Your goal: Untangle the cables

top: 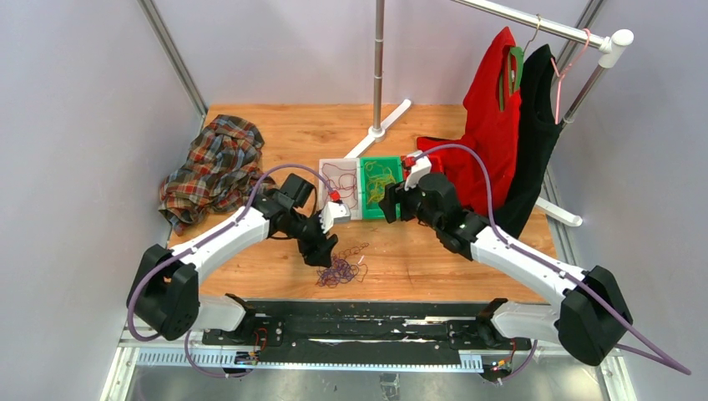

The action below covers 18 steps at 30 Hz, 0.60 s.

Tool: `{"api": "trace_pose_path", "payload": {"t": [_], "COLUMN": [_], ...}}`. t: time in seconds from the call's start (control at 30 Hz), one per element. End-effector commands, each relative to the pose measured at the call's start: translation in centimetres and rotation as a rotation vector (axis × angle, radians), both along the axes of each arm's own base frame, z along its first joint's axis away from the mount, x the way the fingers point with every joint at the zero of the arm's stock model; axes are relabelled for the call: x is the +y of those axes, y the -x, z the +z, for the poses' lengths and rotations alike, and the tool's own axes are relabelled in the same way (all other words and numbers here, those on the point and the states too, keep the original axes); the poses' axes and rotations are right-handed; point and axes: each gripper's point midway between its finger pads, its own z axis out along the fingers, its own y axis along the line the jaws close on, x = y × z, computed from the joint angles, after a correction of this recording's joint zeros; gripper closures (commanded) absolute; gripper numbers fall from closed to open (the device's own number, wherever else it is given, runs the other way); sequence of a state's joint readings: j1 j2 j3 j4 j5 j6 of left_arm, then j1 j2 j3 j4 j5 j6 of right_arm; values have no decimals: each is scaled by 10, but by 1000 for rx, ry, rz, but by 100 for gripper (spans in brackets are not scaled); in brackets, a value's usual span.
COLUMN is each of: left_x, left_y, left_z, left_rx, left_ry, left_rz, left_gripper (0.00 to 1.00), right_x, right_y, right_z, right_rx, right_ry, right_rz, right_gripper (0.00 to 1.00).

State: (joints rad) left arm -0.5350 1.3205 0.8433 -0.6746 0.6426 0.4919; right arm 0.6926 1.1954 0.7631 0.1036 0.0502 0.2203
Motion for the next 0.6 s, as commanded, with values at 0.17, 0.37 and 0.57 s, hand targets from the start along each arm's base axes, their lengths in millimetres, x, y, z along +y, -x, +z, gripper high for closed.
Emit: {"api": "trace_pose_path", "payload": {"t": [0.17,0.37,0.57], "left_x": [-5,-2,2], "left_y": [-18,-16,-11], "left_z": [-6,34,88], "left_rx": [-33,-97,-166], "left_ry": [-30,-3,46], "left_rz": [67,65,85], "left_gripper": [83,99,99], "right_x": [20,54,98], "right_y": [15,42,88], "right_z": [18,28,39], "right_rx": [-59,-93,-169], "right_ry": [-42,-97,-149], "right_rz": [81,240,429], "right_gripper": [30,29,27]}}
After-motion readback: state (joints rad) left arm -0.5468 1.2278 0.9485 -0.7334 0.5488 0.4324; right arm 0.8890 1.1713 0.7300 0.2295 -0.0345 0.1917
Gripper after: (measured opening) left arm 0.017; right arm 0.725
